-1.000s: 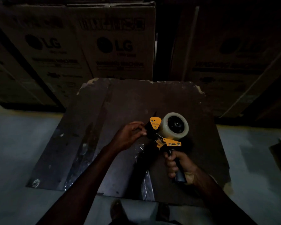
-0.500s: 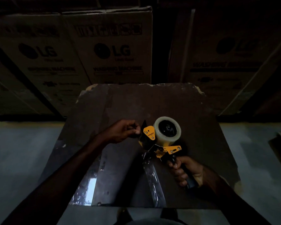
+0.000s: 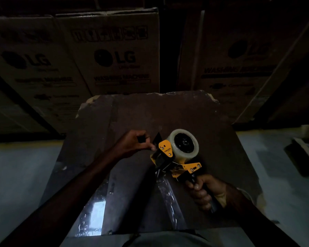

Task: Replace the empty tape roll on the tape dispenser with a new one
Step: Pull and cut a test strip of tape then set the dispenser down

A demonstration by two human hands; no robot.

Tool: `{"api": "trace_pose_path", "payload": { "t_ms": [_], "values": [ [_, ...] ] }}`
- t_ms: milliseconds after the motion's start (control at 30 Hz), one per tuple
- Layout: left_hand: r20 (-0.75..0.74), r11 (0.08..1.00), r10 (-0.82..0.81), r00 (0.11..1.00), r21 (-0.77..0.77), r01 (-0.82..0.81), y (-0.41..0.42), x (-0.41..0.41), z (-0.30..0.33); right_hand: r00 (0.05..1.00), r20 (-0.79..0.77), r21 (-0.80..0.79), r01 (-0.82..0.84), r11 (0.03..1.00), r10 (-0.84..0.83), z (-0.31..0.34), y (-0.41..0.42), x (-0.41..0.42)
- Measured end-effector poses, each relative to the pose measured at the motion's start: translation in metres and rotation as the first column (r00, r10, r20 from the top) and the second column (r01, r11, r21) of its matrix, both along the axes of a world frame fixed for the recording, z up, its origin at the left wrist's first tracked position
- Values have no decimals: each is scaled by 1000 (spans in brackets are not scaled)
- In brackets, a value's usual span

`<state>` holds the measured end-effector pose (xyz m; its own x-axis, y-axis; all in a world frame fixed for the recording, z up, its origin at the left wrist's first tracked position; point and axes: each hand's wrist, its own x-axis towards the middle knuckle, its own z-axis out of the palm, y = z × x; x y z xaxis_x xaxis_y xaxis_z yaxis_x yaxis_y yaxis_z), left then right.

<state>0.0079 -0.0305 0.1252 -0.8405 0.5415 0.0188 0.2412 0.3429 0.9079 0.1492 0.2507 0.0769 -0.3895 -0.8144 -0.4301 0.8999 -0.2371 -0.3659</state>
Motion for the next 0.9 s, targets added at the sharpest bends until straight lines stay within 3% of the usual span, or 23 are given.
{"api": "trace_pose_path", "payload": {
  "t_ms": [133,233,300,400,500,667,833,900],
  "values": [
    [211,991,-54,976,133,26,6,0,-13,998,-17,-67,-64,996,63,0,-5,5],
    [367,991,-128,921,72,109,6,-5,-9,995,-14,-102,-98,990,97,-1,-7,5],
    [495,976,-205,844,43,212,1,-10,0,992,-19,-80,-122,989,121,-1,-7,5],
    [654,929,-366,662,217,300,-3,-15,6,986,-43,-66,-164,984,162,-1,-10,4],
    [689,899,-433,580,377,223,0,-19,-2,987,-40,-105,-162,981,158,-3,-14,-2],
    [741,856,-447,501,517,-1,1,-24,-35,992,-27,-167,-125,978,122,-9,-16,-15],
    [844,870,-222,488,397,-291,14,-23,-62,999,33,-32,33,999,-32,-21,-14,-24],
    [871,857,25,491,234,-459,20,-23,-68,990,59,79,126,989,-130,-26,-16,-31]
  ]
}}
